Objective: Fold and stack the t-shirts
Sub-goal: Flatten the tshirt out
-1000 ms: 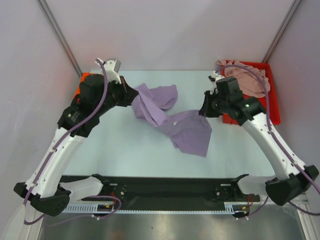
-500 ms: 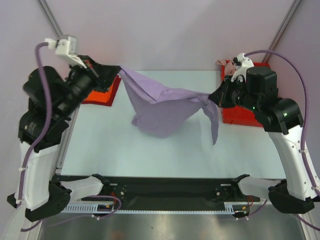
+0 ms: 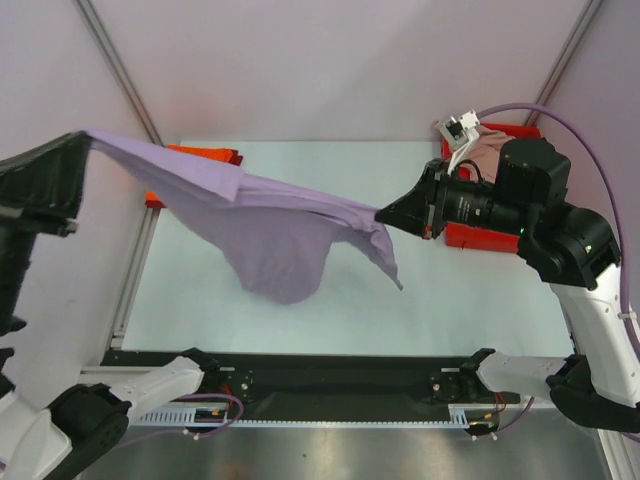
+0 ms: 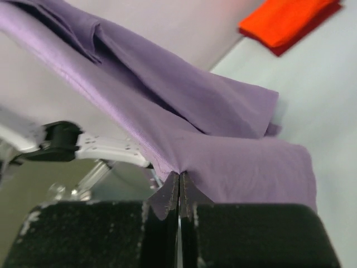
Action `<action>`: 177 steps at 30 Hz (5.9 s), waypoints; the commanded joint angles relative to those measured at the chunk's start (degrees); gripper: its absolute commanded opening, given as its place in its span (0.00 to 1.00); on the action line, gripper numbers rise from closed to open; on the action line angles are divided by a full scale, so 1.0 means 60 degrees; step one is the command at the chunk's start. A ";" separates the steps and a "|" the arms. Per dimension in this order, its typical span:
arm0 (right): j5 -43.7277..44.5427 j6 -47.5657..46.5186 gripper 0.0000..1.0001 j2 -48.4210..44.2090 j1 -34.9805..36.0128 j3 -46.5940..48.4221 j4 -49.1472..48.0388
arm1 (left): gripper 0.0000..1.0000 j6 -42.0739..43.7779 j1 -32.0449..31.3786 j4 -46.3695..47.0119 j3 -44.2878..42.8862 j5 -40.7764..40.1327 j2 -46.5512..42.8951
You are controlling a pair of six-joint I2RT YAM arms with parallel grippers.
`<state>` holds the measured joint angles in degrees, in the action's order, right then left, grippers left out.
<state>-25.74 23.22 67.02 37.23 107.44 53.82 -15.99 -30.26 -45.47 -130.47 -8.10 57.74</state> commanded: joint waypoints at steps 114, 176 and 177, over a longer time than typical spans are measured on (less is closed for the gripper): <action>-0.0910 0.3996 0.00 -0.0915 -0.0694 -0.4997 -0.3065 | 0.00 0.3178 -0.1153 0.5573 0.0681 0.2300 0.6746; 0.3454 -0.0384 0.62 0.1530 -0.2060 -0.7345 -0.0665 | 0.00 -0.3942 0.0590 0.0576 1.2181 -0.0611 0.5156; 0.3454 -0.0384 0.62 0.1500 -0.2075 -0.7330 -0.0636 | 0.00 -0.3869 0.0779 0.0664 1.2151 -0.0671 0.5361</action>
<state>-6.24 19.97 78.48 24.91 63.53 50.09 -37.76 -27.77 -44.40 -56.95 -10.44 87.26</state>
